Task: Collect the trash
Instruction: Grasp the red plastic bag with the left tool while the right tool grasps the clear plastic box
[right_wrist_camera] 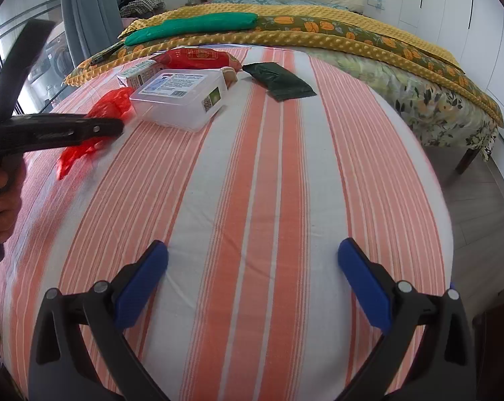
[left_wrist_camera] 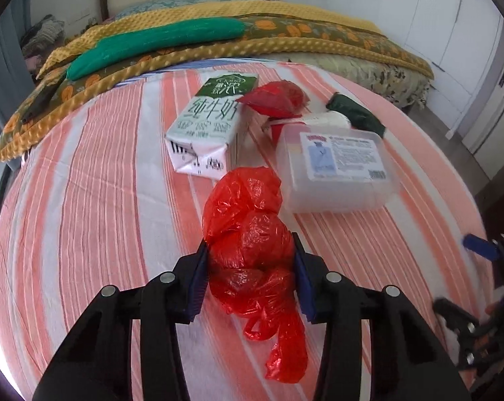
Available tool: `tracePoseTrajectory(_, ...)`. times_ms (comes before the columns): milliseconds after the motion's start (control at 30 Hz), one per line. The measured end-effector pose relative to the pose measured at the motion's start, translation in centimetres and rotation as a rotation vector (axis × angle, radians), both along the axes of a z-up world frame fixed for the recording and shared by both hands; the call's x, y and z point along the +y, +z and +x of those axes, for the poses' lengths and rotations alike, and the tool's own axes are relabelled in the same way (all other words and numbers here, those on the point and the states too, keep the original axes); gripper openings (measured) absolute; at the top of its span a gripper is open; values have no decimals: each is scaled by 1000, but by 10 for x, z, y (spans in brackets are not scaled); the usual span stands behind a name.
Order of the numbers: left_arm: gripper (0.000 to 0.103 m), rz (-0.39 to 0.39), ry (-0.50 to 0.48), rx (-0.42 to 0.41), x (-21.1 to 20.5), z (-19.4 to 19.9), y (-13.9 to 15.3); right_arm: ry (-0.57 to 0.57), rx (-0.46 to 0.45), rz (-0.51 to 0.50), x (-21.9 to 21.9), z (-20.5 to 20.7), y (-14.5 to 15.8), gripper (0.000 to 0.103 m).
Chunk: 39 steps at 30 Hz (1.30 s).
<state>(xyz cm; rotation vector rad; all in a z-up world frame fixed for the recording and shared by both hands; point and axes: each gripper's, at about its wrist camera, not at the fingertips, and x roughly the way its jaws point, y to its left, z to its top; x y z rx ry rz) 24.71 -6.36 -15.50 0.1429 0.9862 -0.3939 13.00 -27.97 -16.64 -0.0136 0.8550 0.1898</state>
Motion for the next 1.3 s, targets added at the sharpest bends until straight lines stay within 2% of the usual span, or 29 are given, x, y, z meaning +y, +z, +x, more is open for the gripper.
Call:
tracePoseTrajectory(133,44,-2,-16,-2,30,-37,8,0,0,-2,0,0,0,98)
tracePoseTrajectory(300,49,0,-26,12,53,-70,1,0,0,-1,0,0,0,98)
tracePoseTrajectory(333,57,4,-30,2,53,-73,-1,0,0,-1,0,0,0,98)
tracePoseTrajectory(367,70,9,-33,-8,53,-74,-2,0,0,-1,0,0,0,98)
tracePoseTrajectory(433,80,17,-23,-26,53,-73,-5,-1,-1,-4,0,-1,0,98)
tracePoseTrajectory(600,89,77,-24,-68,48,-69,-11,10,1,9,-3,0,1,98)
tracePoseTrajectory(700,95,56,-10,-52,52,-65,-13,138,-1,51,1,8,7,98)
tracePoseTrajectory(767,97,66,-17,-51,50,-65,-14,207,-14,40,6,19,13,98)
tracePoseTrajectory(900,97,62,-18,-48,50,-63,-15,348,-35,60,13,67,33,98)
tracePoseTrajectory(1000,97,59,-16,-47,51,-64,-15,419,8,88,24,112,41,98)
tracePoseTrajectory(1100,97,58,-17,-47,51,-63,-15,482,28,68,43,144,44,98)
tracePoseTrajectory(1200,97,58,-17,-47,51,-63,-15,535,58,98,56,153,44,98)
tracePoseTrajectory(1300,97,58,-16,-47,51,-63,-15,648,136,115,67,139,47,93)
